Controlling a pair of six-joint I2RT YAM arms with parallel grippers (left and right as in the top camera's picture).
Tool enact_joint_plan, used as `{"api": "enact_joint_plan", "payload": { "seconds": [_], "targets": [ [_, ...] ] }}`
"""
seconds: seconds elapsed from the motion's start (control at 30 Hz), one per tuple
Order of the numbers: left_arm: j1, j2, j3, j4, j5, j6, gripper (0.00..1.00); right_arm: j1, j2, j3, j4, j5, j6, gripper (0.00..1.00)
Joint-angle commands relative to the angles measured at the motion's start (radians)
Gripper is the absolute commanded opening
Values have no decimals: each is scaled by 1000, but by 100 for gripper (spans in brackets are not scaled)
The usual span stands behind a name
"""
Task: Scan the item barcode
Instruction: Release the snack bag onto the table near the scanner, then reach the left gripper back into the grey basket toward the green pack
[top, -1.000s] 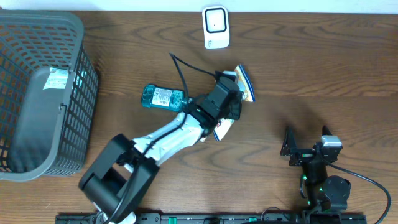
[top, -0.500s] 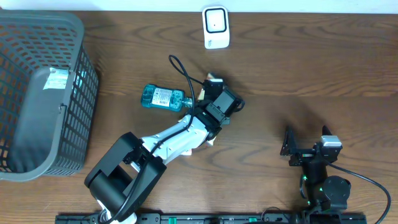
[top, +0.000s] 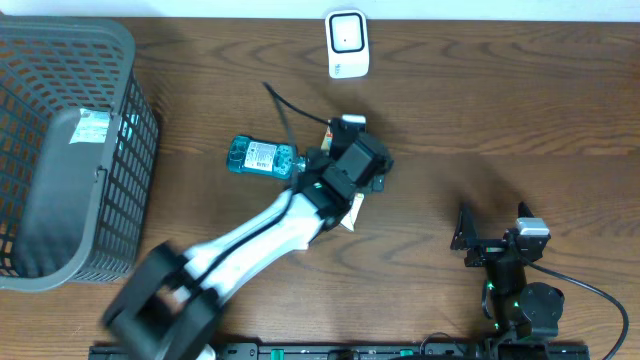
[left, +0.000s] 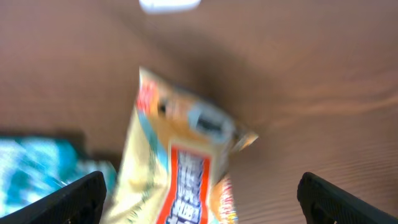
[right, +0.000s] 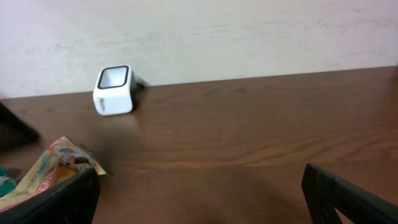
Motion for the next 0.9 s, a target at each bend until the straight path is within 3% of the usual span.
{"api": "enact_joint_plan", "payload": {
  "seconds": [0.0, 0.07, 0.23, 0.33, 0.4, 0.57, 0.73, 0.87],
  "targets": [
    [0, -185, 10, 1, -100, 196, 98, -8, -5, -2, -3, 1, -6, 99],
    [9, -298, 10, 7, -186, 289, 98, -8, -5, -2, -4, 1, -6, 99],
    [89, -481, 10, 60, -220, 581, 98, -8, -5, -2, -4, 1, -6, 99],
    [206, -568, 10, 103, -228, 653, 98, -8, -5, -2, -4, 1, -6, 99],
    [304, -612, 10, 137, -251, 637, 98, -8, -5, -2, -3, 1, -6, 99],
    [585, -686, 10, 194, -275, 450, 98, -8, -5, -2, -3, 1, -6, 99],
    [857, -705, 10, 139, -274, 315, 98, -8, -5, -2, -4, 1, -6, 99],
    [999, -686, 10, 105, -263, 238, 98, -8, -5, -2, -4, 1, -6, 99]
  ]
}}
